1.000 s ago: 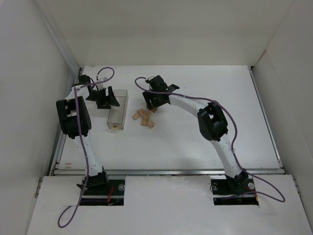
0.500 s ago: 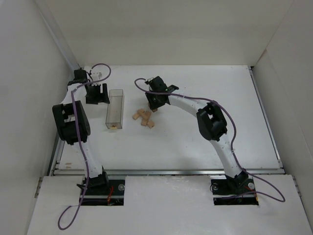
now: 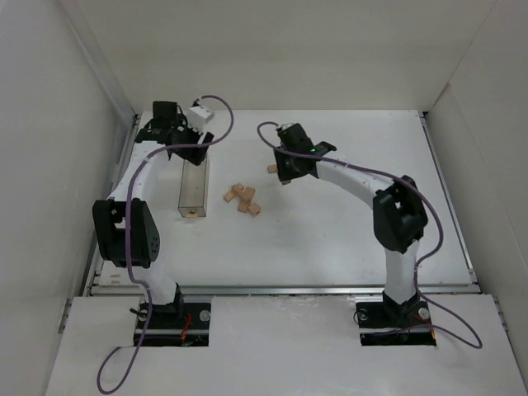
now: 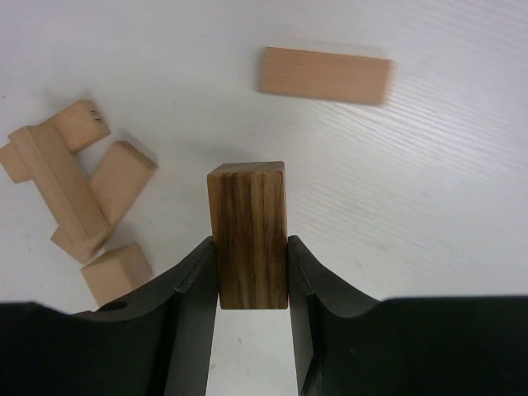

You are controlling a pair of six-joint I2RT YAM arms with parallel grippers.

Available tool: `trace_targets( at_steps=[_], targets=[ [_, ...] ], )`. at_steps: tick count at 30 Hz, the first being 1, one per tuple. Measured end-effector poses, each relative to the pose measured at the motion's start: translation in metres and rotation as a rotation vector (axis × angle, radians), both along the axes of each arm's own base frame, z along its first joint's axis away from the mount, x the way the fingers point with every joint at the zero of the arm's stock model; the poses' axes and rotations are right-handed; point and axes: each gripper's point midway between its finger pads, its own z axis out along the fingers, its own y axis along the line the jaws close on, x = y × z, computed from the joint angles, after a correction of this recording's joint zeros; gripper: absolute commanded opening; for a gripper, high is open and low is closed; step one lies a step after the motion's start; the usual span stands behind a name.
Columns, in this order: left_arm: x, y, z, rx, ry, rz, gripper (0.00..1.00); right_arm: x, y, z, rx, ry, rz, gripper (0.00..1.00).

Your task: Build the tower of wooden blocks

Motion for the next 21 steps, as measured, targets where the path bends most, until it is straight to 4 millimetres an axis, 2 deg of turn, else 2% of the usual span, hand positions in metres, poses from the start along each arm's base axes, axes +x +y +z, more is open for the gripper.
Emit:
trace_targets(
  at_steps=[3,5,7,9,11,13,17,20,21],
  targets=[
    [-0.014,-0.043,-0.003,0.086,-0.030,-0.176,0.67,0.000,-0.043,0.021,0.048,-0.006,-0.124,0.00],
    [-0.023,-0.068,-0.011,0.144,-0.047,-0.280,0.64,0.006,-0.077,0.024,0.069,-0.008,-0.230,0.00],
    [-0.034,-0.089,-0.024,0.213,-0.048,-0.388,0.61,0.010,-0.111,0.015,0.057,0.006,-0.336,0.00],
    [-0.044,-0.106,-0.034,0.267,-0.048,-0.490,0.59,0.007,-0.134,-0.002,0.033,0.039,-0.412,0.00],
    [-0.051,-0.115,-0.040,0.312,-0.057,-0.590,0.58,-0.001,-0.142,-0.017,0.010,0.075,-0.446,0.00],
    [-0.054,-0.120,-0.043,0.341,-0.076,-0.679,0.58,-0.007,-0.142,-0.027,0.001,0.102,-0.455,0.00],
    [-0.060,-0.124,-0.046,0.406,-0.108,-0.871,0.57,-0.007,-0.139,-0.031,0.019,0.117,-0.462,0.01],
    [-0.066,-0.125,-0.051,0.464,-0.146,-1.035,0.57,-0.006,-0.142,-0.033,0.032,0.123,-0.472,0.20],
    [-0.068,-0.126,-0.053,0.481,-0.159,-1.085,0.57,-0.007,-0.144,-0.035,0.032,0.128,-0.476,0.33]
  ],
)
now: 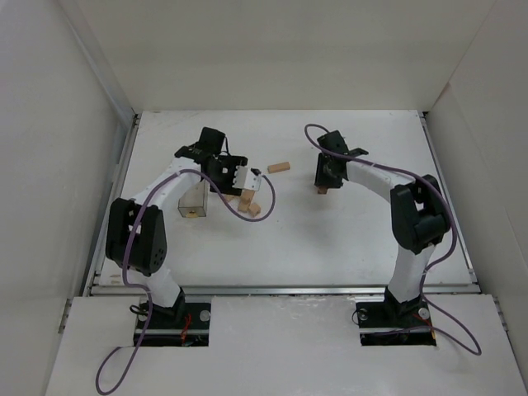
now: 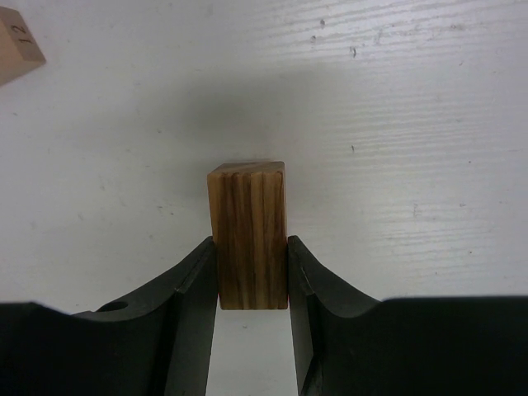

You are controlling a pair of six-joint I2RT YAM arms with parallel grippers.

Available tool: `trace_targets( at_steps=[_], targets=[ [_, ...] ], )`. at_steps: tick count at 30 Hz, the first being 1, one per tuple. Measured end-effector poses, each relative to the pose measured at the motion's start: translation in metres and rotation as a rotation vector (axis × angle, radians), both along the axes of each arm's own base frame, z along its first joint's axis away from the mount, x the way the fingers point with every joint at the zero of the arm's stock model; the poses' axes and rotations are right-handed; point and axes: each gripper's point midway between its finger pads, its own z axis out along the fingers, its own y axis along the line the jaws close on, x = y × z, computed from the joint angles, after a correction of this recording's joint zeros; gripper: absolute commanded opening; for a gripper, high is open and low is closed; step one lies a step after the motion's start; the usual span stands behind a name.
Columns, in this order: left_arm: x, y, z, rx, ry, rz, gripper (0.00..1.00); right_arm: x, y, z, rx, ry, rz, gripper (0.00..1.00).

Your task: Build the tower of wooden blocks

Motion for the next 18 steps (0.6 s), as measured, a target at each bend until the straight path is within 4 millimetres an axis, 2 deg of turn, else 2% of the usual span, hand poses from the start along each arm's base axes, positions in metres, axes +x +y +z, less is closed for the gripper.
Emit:
trace_targets(
  at_steps=[4,9,13,18],
  targets=[
    [-0.008,-0.006,-0.014,0.039,0.002,-0.167,0.59,-0.006,-0.005,-0.009,-0.002,0.027,-0.005,0.45],
    [-0.020,-0.014,-0.043,0.083,0.063,-0.292,0.59,-0.009,-0.005,-0.016,-0.003,0.044,0.000,0.56],
    [-0.029,-0.025,-0.061,0.103,0.109,-0.340,0.51,-0.010,-0.006,-0.019,-0.005,0.048,0.002,0.59],
    [-0.031,-0.031,-0.067,0.122,0.112,-0.354,0.41,-0.012,-0.006,-0.020,-0.006,0.051,0.003,0.59]
  ],
)
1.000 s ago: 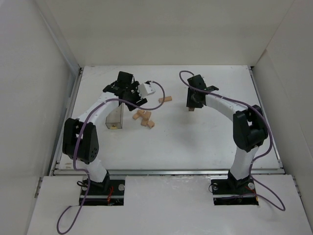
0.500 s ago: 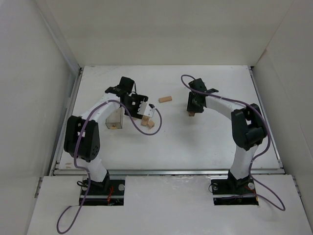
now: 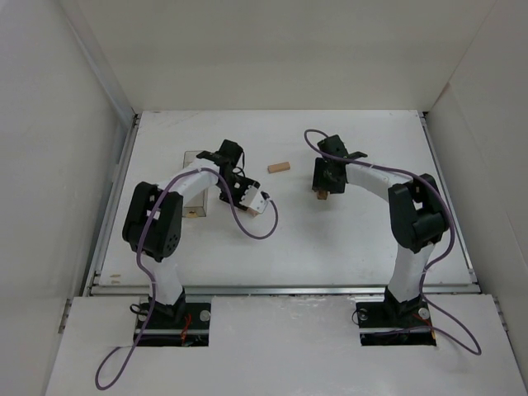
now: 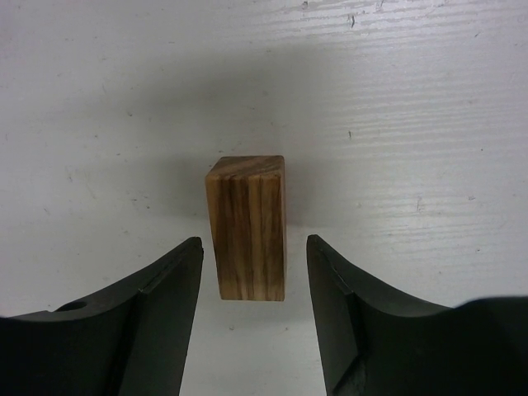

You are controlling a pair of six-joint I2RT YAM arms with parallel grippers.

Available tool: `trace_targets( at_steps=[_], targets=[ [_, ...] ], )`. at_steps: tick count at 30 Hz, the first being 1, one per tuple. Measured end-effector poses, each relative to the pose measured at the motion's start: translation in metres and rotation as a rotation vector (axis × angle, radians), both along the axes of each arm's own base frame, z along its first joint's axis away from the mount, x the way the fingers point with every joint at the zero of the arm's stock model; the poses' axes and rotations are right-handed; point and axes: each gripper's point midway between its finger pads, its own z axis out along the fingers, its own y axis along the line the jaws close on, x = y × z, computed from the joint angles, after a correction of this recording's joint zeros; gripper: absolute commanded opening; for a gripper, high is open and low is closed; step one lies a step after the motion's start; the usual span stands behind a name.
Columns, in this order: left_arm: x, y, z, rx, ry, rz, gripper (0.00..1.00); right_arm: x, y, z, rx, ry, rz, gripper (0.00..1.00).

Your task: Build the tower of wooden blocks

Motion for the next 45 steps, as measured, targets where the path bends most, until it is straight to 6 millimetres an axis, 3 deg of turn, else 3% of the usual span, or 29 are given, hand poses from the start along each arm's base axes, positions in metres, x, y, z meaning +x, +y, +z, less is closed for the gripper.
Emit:
trace_targets(
  at_steps=[3,13,25,34,36,38,41,45],
  targets=[
    [0.004,0.003,-0.004,0.017,-0.008,0.007,0.35,0.000,0.000,0.000,-0.001,0.000,0.001,0.59],
    [0.016,0.002,-0.008,0.016,-0.034,0.048,0.32,0.001,0.000,0.000,-0.001,-0.003,0.002,0.59],
    [0.025,-0.001,-0.010,-0.015,-0.069,0.092,0.01,0.000,-0.001,0.000,-0.006,-0.001,0.001,0.59],
    [0.027,-0.005,-0.002,-0.141,0.035,0.261,0.00,0.000,0.001,0.006,0.004,-0.008,0.022,0.59],
    [0.034,-0.006,0.012,-0.227,0.097,0.343,0.00,0.001,0.006,0.017,0.030,-0.029,0.041,0.61],
    [0.045,-0.008,0.033,-0.330,0.135,0.418,0.00,0.003,0.012,0.045,0.078,-0.088,0.057,0.64],
    [0.055,-0.010,0.063,-0.457,0.161,0.517,0.00,0.006,0.023,0.094,0.171,-0.184,0.083,0.70],
    [0.054,-0.029,0.103,-0.579,0.141,0.595,0.00,0.017,0.053,0.162,0.354,-0.325,0.142,0.81]
  ],
)
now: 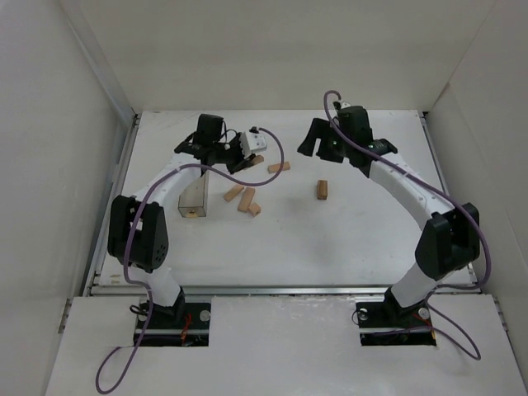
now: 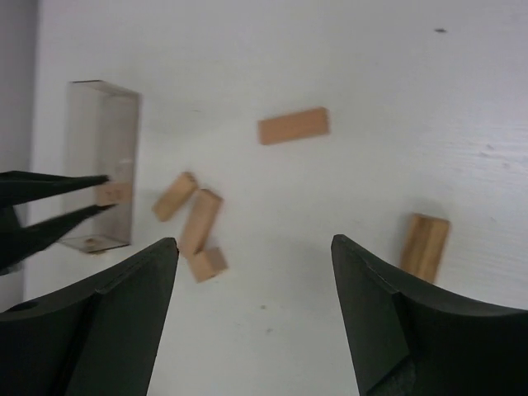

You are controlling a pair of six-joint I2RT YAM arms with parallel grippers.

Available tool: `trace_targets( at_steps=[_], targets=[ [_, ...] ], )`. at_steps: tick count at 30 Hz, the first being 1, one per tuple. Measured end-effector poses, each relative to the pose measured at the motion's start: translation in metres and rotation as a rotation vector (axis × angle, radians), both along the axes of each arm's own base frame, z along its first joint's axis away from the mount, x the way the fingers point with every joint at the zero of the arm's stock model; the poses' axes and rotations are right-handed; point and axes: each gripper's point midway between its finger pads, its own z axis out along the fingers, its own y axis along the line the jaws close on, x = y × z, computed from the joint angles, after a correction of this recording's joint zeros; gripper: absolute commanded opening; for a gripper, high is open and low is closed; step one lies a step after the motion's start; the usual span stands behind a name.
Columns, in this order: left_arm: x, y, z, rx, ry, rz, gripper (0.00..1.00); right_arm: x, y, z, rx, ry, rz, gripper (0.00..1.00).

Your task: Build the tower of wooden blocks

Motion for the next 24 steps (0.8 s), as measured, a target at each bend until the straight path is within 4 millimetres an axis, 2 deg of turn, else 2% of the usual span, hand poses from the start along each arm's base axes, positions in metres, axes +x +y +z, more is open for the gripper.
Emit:
trace_targets(
  at_steps=[2,4,8,11,14,20,24],
  targets=[
    [-0.003,-0.013,0.017,-0.040,-0.020,0.026,0.00,0.001,0.015,0.019,0.080,-0.035,0.049,0.82],
    [-0.004,-0.025,0.031,-0.071,-0.038,0.043,0.00,0.000,0.029,0.028,0.139,-0.039,0.102,0.82],
    [-0.003,-0.036,0.038,-0.095,-0.041,0.076,0.00,0.000,0.058,0.021,0.200,0.000,0.191,0.78],
    [-0.004,-0.038,0.038,-0.099,-0.027,0.094,0.00,-0.010,0.078,0.008,0.226,0.048,0.258,0.77],
    [-0.004,-0.038,0.037,-0.098,-0.022,0.108,0.00,-0.019,0.093,0.010,0.255,0.055,0.316,0.77],
    [-0.006,-0.042,0.037,-0.095,-0.019,0.108,0.00,-0.024,0.107,0.023,0.295,0.018,0.375,0.77],
    [-0.011,-0.049,0.037,-0.094,-0.018,0.092,0.00,-0.020,0.108,0.025,0.301,0.011,0.372,0.71]
  ],
)
